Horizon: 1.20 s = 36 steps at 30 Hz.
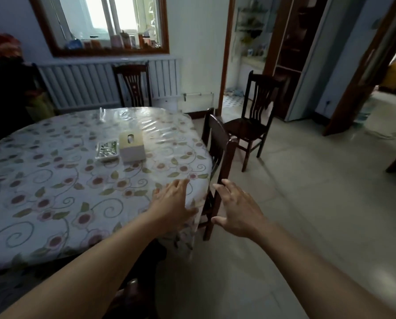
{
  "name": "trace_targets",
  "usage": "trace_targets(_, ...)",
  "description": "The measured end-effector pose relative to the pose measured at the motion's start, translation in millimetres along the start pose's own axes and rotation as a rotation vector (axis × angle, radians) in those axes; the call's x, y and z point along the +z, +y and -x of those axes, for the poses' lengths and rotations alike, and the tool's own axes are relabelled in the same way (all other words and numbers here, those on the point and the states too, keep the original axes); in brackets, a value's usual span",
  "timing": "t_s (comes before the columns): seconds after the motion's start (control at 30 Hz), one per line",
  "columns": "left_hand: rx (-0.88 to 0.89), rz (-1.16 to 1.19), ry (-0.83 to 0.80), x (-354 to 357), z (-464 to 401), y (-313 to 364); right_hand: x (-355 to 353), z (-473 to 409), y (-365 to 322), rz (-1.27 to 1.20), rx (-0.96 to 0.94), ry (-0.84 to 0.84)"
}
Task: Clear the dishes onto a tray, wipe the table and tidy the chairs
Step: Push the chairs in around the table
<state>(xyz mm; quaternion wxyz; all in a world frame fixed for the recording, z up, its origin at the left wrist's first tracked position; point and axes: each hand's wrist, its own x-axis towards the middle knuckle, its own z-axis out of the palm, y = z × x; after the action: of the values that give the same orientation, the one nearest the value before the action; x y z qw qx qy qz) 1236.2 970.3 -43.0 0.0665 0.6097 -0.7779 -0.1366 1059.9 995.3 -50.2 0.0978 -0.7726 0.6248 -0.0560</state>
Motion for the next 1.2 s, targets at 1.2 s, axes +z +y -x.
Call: trace_targets(1.2,0.119,-0.015,0.211,2,-583,445,-234,-335,602,-0.004,-0.039,0.233)
